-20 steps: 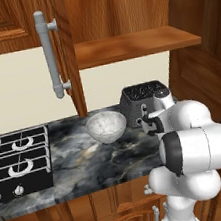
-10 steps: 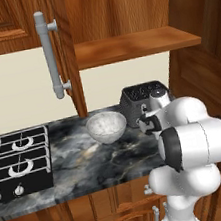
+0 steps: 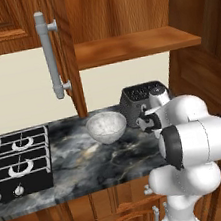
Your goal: Open the cabinet. Pick the bowls from the counter and place them in the cabinet. Then close the cabinet.
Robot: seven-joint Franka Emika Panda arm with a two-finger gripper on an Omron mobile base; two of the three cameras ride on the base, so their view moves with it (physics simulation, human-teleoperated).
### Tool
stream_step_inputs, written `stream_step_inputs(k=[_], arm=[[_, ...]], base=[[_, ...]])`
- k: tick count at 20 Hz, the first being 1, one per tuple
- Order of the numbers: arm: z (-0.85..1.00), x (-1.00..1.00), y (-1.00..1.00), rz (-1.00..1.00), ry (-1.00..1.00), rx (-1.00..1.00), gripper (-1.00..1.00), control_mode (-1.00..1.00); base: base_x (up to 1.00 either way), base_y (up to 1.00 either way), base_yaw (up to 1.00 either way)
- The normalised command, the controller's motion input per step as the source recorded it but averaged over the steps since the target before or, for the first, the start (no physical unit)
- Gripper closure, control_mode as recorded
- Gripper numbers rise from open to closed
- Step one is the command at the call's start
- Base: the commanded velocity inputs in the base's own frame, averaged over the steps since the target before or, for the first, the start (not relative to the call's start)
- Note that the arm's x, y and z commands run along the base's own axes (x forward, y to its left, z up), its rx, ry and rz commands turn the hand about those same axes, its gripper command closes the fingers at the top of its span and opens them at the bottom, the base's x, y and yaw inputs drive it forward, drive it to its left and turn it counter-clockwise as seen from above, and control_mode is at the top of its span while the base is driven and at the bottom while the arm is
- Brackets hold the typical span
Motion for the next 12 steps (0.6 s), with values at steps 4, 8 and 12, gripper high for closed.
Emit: stream_step_inputs(k=[4, 8, 12], arm=[[0.00, -0.02, -0.14, 0.00, 0.00, 0.01, 1.00, -1.00], [0.00, -0.39, 0.30, 0.04, -0.03, -0.07, 1.00, -1.00], [0.26, -0.39, 0.16, 0.10, -0.08, -0.07, 1.00, -1.00]], base=[[0.00, 0.00, 0.00], [0.00, 0.00, 0.00], [0.00, 0.00, 0.00]])
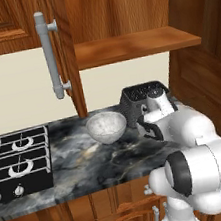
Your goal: Open the cabinet. Pick the bowls from the counter and place them in the cabinet. Then close the cabinet.
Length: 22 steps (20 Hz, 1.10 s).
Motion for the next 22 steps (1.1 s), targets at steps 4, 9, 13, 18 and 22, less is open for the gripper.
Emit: stream_step_inputs(k=[4, 9, 13, 18, 22], arm=[[0.48, -0.46, 0.02, 0.18, -0.02, -0.01, 1.00, -1.00], [0.78, -0.70, 0.02, 0.22, -0.04, 0.00, 1.00, -1.00], [0.99, -0.90, 0.00, 0.18, -0.18, 0.00, 1.00, -1.00], [0.96, -0.73, 0.16, 0.07, -0.17, -0.01, 1.00, -1.00], [0.75, -0.57, 0.28, 0.01, -0.16, -0.05, 1.00, -1.00]], base=[[0.00, 0.00, 0.00], [0.00, 0.00, 0.00], [0.00, 0.00, 0.00], [0.00, 0.00, 0.00], [0.00, 0.00, 0.00]])
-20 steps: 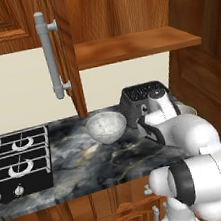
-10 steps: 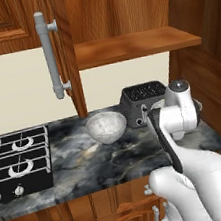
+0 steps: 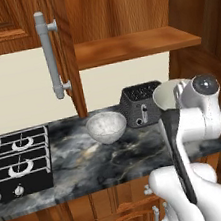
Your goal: Open the cabinet. Pick the bowls from the counter and place them in the cabinet. Then close the cabinet.
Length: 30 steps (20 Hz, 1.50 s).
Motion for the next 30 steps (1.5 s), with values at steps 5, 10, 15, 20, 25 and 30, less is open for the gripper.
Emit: stream_step_inputs(k=[5, 10, 15, 20, 25, 30], arm=[[0.59, -0.34, 0.02, 0.05, -0.18, -0.01, 1.00, -1.00], [0.45, -0.03, 0.00, 0.16, -0.05, 0.00, 1.00, -1.00], [0.42, 0.00, 0.00, 0.24, -0.13, -0.01, 1.00, -1.00], [0.35, 0.00, 0.00, 0.21, -0.19, -0.05, 1.00, -1.00], [0.38, 0.00, 0.02, 0.18, -0.19, -0.07, 1.00, -1.00], [0.34, 0.00, 0.19, 0.13, -0.13, -0.09, 1.00, -1.00]], base=[[0.00, 0.00, 0.00], [0.00, 0.00, 0.00], [0.00, 0.00, 0.00], [0.00, 0.00, 0.00], [0.00, 0.00, 0.00], [0.00, 0.00, 0.00]])
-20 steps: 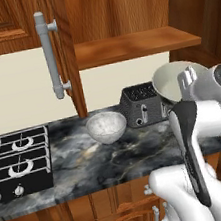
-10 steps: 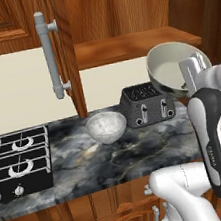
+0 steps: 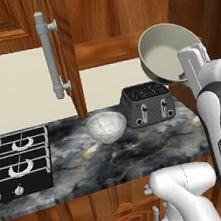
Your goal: Open the cabinet. Pick the bowls from the counter and place them in the cabinet. Then close the cabinet.
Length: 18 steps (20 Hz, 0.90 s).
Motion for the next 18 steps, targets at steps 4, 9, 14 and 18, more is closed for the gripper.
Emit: stream_step_inputs(k=[4, 9, 14, 18], arm=[[0.33, 0.00, 0.30, 0.06, -0.06, -0.10, 1.00, -1.00], [0.29, 0.06, 0.26, 0.00, 0.00, -0.07, 1.00, -1.00], [0.11, 0.29, 0.06, 0.00, 0.01, 0.00, 1.00, -1.00], [0.04, 0.50, 0.06, 0.01, 0.00, -0.01, 1.00, -1.00]], base=[[0.00, 0.00, 0.00], [0.00, 0.00, 0.00], [0.00, 0.00, 0.00], [0.00, 0.00, 0.00]])
